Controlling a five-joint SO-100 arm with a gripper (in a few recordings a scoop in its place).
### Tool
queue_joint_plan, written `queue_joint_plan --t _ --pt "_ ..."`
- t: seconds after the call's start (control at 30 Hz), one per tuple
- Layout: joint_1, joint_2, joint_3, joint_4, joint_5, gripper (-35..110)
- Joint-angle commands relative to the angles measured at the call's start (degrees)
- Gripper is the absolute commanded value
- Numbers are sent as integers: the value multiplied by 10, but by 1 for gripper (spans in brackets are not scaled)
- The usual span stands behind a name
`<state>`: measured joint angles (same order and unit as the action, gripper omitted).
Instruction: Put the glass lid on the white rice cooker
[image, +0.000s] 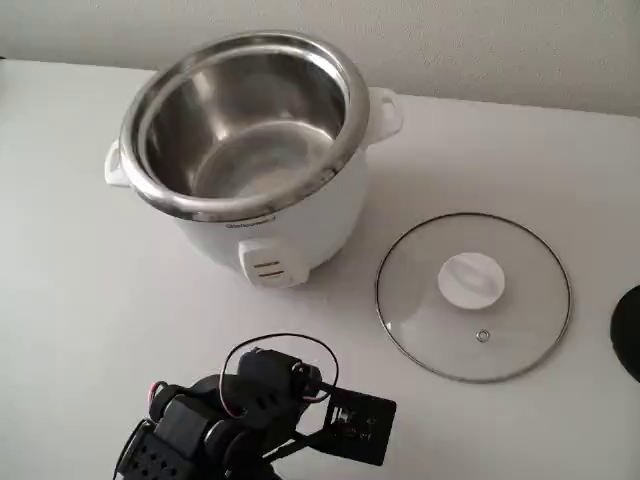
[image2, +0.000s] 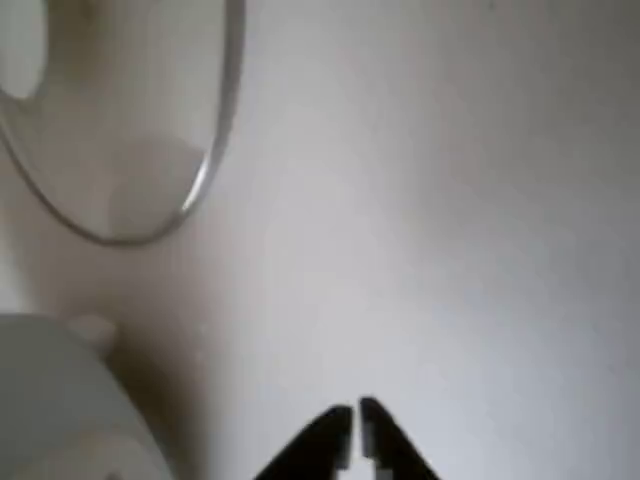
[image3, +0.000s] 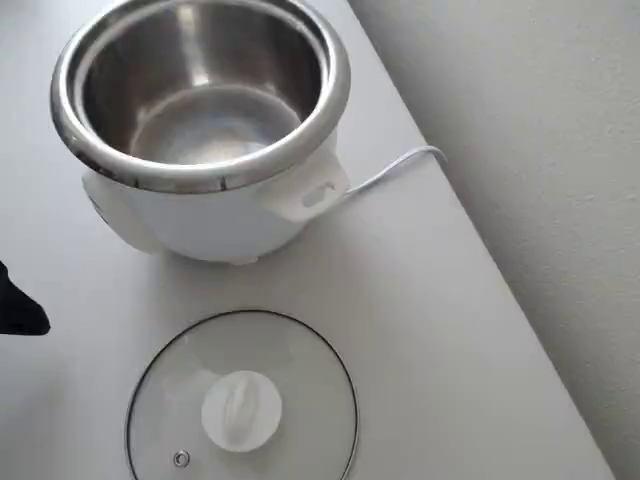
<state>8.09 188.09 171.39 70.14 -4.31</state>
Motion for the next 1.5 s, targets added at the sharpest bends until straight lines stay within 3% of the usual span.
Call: queue_joint_plan --t 0.0,0.73,0.97,1.07,1.23,1.47 --pt "4 3 -4 1 -2 0" --pt "-4 3 -2 -10 -4 0" --pt "44 3 53 -219 -38 1" --pt "86 3 54 -278 -24 15" --pt "49 -36 56 -371 -7 22" --pt "63 -371 44 -753 -11 26"
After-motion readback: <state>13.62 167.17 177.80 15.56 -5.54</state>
